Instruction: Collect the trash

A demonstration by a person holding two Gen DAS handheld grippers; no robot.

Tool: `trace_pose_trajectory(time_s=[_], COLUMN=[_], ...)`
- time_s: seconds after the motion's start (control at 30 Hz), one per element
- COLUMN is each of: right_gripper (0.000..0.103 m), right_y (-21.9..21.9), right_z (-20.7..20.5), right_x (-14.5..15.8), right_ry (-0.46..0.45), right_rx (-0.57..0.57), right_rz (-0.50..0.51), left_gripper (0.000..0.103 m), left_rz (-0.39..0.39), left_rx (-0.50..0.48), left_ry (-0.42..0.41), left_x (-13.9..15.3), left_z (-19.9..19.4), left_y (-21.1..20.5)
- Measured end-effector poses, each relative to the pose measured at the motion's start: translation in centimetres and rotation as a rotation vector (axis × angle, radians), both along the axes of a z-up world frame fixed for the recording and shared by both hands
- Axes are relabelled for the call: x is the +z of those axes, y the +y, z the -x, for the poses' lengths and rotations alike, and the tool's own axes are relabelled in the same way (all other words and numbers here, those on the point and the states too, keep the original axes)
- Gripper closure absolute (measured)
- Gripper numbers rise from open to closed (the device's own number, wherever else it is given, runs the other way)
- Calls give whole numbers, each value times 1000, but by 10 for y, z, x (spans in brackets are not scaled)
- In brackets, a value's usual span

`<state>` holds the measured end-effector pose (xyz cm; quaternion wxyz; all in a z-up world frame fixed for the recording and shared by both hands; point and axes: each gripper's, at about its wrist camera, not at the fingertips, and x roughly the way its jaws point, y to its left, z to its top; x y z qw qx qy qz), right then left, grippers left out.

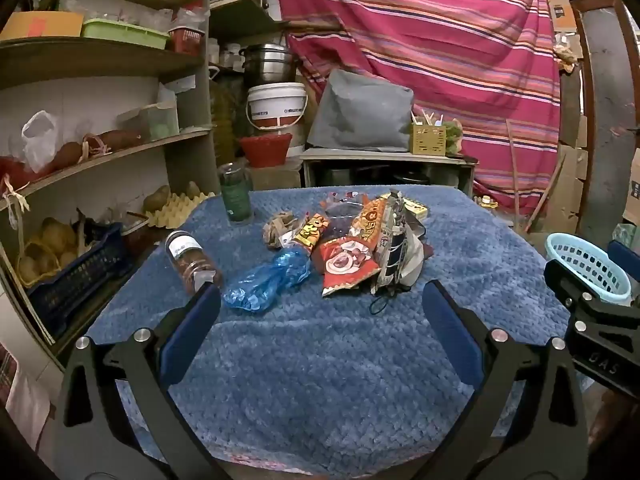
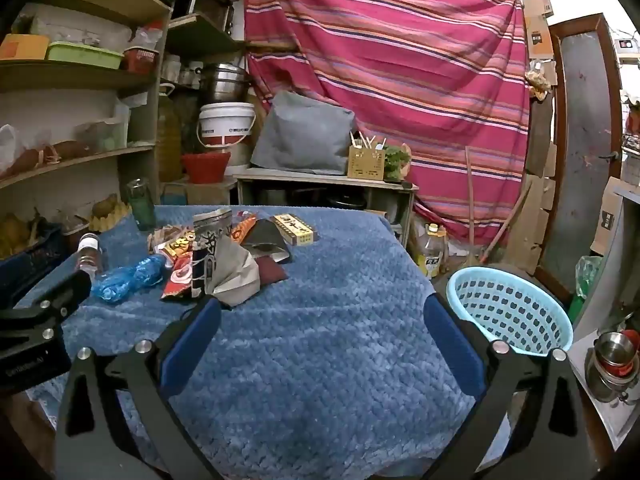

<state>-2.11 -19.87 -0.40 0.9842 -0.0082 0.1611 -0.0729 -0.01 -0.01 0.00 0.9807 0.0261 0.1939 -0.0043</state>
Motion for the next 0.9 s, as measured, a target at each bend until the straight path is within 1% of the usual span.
trace_pose_trajectory(time_s=[0.57, 0.6, 0.77, 0.9], right_gripper=[4, 4, 4, 4], right_y=[1, 2, 2, 7], right_z=[1, -5, -9, -6], right_x=[0, -3, -3, -4], right_ry=[17, 12, 22, 17], right_rx=[12, 8, 12, 13], right_rz=[-14, -9, -15, -11], left_gripper=[5, 5, 5, 5], left_rz=[9, 11, 13, 13], left_rx=[1, 0, 0, 0], left_ry=[3, 4, 4, 5], left_x=[0, 0, 0, 0], left_z=[0, 0, 0, 0], left_y=[0, 0, 1, 0])
